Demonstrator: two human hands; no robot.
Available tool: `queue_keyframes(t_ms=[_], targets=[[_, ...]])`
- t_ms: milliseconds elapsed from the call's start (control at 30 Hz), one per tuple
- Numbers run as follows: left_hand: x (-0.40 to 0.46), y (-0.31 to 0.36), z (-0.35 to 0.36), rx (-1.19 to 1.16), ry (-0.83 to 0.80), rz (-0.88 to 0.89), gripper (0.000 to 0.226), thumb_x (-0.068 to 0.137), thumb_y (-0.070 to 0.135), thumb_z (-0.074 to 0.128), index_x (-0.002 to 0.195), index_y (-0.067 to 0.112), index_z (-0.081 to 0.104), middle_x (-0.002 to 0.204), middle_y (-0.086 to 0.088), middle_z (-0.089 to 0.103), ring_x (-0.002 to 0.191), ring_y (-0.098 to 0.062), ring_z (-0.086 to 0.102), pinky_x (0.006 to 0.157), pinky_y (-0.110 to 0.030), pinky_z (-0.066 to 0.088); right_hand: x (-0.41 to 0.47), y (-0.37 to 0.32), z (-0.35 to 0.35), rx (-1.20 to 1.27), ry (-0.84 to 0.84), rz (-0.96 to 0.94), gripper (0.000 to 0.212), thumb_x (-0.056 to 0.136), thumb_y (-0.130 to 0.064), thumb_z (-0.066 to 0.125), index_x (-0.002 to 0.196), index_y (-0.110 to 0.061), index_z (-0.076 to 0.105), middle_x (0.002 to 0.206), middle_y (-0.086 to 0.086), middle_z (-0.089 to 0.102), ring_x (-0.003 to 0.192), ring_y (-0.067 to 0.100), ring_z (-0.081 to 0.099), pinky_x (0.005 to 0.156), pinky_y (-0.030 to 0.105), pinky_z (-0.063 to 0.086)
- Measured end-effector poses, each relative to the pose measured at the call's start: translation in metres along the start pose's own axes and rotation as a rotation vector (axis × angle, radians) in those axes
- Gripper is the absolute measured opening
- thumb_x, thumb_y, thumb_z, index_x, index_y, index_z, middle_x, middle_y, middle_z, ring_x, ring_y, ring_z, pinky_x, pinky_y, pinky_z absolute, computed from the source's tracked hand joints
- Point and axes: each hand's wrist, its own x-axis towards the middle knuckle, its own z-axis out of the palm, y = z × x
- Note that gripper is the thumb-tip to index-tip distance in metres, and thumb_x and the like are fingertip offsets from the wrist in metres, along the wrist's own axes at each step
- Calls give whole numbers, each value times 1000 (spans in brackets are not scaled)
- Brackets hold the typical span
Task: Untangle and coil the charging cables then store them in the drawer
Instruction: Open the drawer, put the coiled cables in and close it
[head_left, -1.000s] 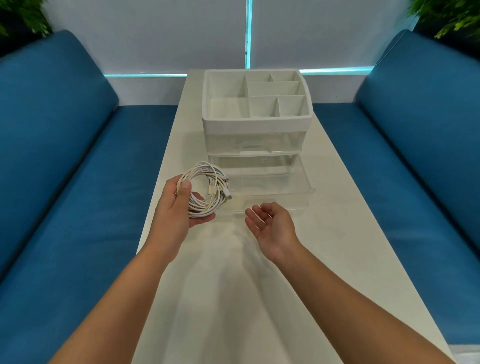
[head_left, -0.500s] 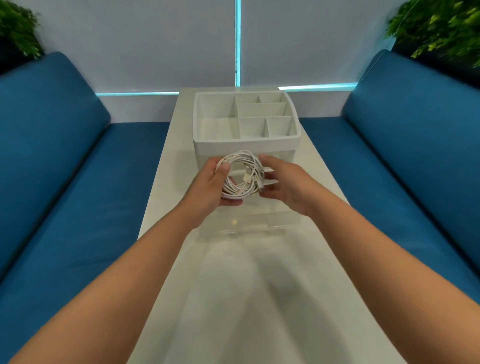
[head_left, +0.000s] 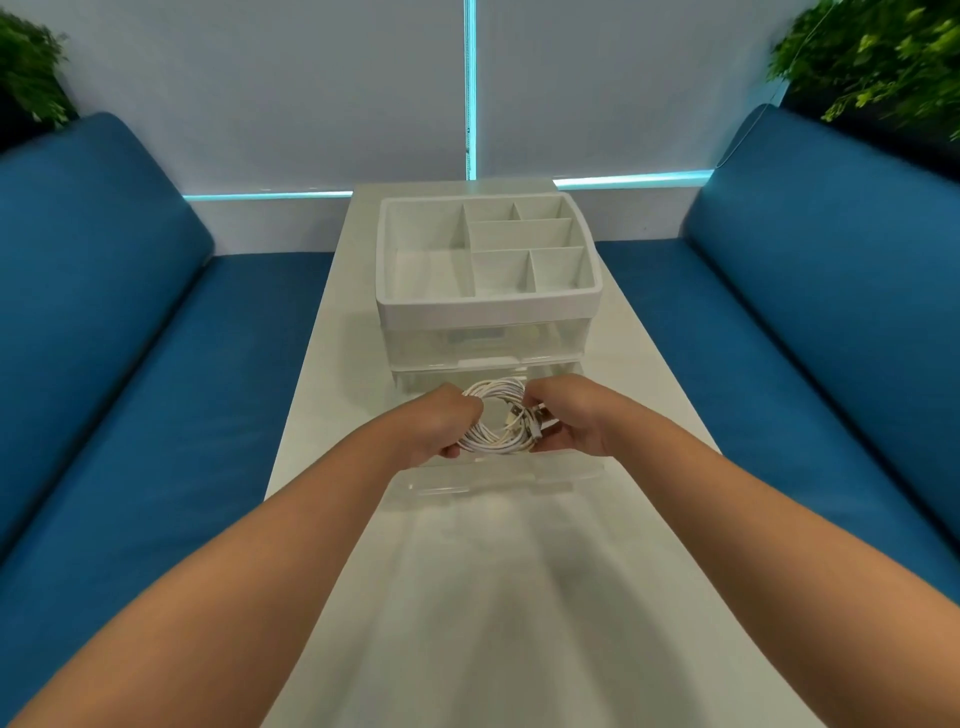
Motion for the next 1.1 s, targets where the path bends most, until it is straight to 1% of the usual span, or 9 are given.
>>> queue_keyframes(t_ms=[200,367,467,533,633,767,933,1000,1100], targets=[[11,-9,-3,81,60,-4,23,92,-1,39,83,12,56,76,-6,54,66,-16,48,60,-24,44,9,-1,1,-32,28,14,20,93,-5,38,96,-4,57,92,15,61,72,27,60,72,37,55],[12,-12,-2,91,94,6,23,92,-4,47,93,8,66,77,-4,59,66,-13,54,59,-20,50,12,0,1,-34,79,22,23,94,-7,37,82,-7,56,83,12,60,70,26,58,73,36,54],[15,-16,0,153,130,13,18,89,-5,51,89,6,66,83,-10,64,74,-22,62,70,-33,57,12,1,1,-51,97,10,26,94,-7,37,76,-8,55,74,8,60,64,23,56,73,35,52],[19,-17,0,252,197,39,17,87,-2,54,97,2,66,95,-17,68,86,-32,67,79,-41,58,12,2,2,-77,110,3,26,94,-7,38,74,-8,55,73,8,59,64,22,54,72,34,50],[17,-15,1,466,250,82,20,86,4,58,104,3,67,100,-14,69,92,-30,65,73,-33,52,15,4,4,-134,134,-1,24,94,-8,38,76,-9,54,81,10,55,64,20,48,75,35,51],[16,-15,2,556,235,89,20,88,6,57,105,3,67,104,-15,69,94,-30,63,68,-28,45,14,4,4,-176,147,-17,22,93,-8,39,78,-8,55,82,11,52,66,21,45,74,34,49],[4,-11,-4,531,251,136,47,96,15,57,140,5,46,138,-13,54,125,-29,52,100,-30,41,4,5,-1,-287,177,-151,11,93,-19,47,91,-11,54,76,3,45,81,24,43,71,31,39],[-6,-9,-10,489,316,254,44,96,17,57,139,9,50,132,-9,59,120,-25,56,99,-27,41,-4,11,-5,-402,215,-313,13,93,-24,51,95,-16,61,90,-2,55,93,23,49,75,26,38],[-27,-4,-21,408,440,512,24,95,17,57,118,15,65,102,3,68,89,-10,62,82,-19,46,-28,31,-12,-455,307,-568,44,92,-30,60,134,-19,54,131,-4,52,112,14,53,89,23,40]])
